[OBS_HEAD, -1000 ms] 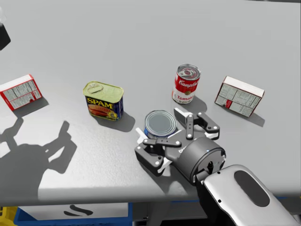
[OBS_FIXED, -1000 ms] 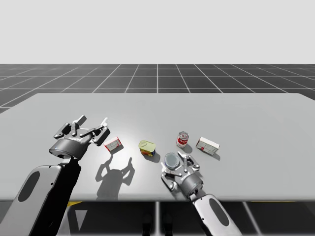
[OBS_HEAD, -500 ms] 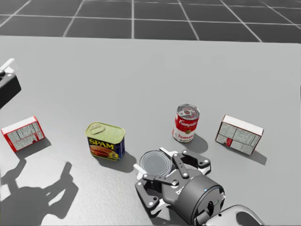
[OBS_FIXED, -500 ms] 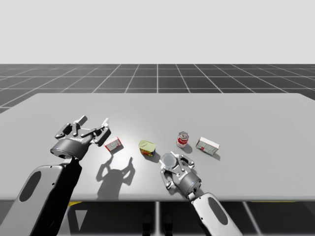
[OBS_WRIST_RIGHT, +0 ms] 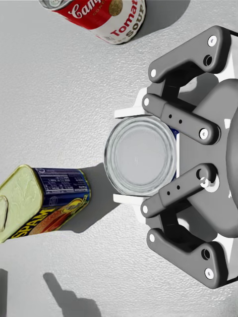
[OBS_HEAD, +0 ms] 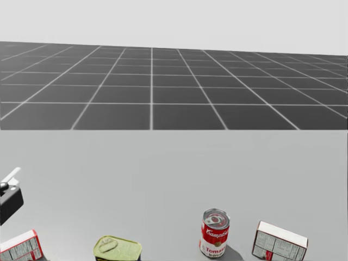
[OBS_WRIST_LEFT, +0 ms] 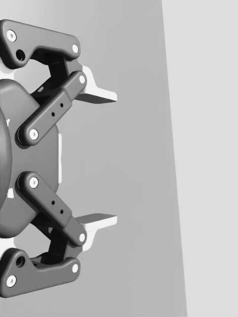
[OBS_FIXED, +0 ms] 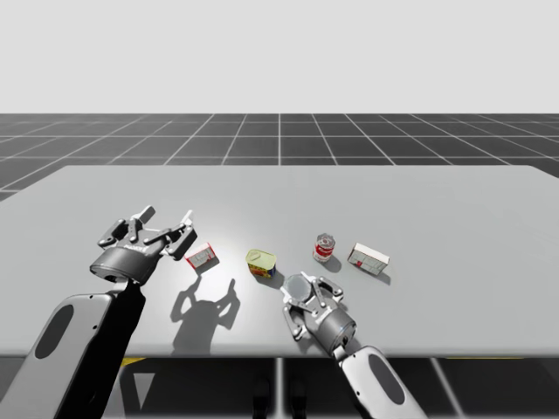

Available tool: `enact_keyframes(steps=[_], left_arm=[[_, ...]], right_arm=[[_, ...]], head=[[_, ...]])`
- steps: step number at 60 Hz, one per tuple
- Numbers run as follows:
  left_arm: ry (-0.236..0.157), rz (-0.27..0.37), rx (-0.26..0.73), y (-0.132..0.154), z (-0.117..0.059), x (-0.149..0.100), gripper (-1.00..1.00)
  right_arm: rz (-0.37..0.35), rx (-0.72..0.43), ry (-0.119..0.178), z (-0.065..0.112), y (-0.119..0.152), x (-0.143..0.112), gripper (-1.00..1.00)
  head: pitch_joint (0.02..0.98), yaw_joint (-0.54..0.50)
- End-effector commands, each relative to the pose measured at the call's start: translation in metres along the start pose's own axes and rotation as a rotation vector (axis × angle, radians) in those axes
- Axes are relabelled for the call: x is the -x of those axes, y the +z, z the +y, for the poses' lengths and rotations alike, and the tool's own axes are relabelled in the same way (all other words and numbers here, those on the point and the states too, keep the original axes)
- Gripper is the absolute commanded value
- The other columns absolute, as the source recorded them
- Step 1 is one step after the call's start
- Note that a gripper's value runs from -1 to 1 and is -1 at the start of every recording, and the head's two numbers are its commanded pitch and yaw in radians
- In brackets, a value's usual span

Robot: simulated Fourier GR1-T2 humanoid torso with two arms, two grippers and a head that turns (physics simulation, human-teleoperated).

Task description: Lift the tuna fish can off the table.

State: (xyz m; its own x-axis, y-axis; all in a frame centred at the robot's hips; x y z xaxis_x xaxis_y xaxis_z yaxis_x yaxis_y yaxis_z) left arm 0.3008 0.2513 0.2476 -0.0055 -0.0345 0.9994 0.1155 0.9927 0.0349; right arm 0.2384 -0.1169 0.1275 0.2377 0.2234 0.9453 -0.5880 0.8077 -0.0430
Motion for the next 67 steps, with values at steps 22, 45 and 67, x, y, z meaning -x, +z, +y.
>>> enact_keyframes(steps=[22,45,67], left_arm=[[0.005,0.002,-0.003,0.000,0.001,-0.001,-1.00],[0.004,0.003,-0.007,0.000,0.003,-0.001,-1.00],[0.007,0.004,-0.008,0.000,0.004,-0.001,-1.00]], right_arm=[[-0.089,0.154,0.012,0.001,0.012,-0.025,1.00],[-0.298,0.201,0.112,0.007,0.029,-0.102,1.00],[-0.503,0.245,0.188,0.012,0.057,-0.169,1.00]], head=[[0.439,-0.09],[0.437,-0.09],[0.447,-0.09]])
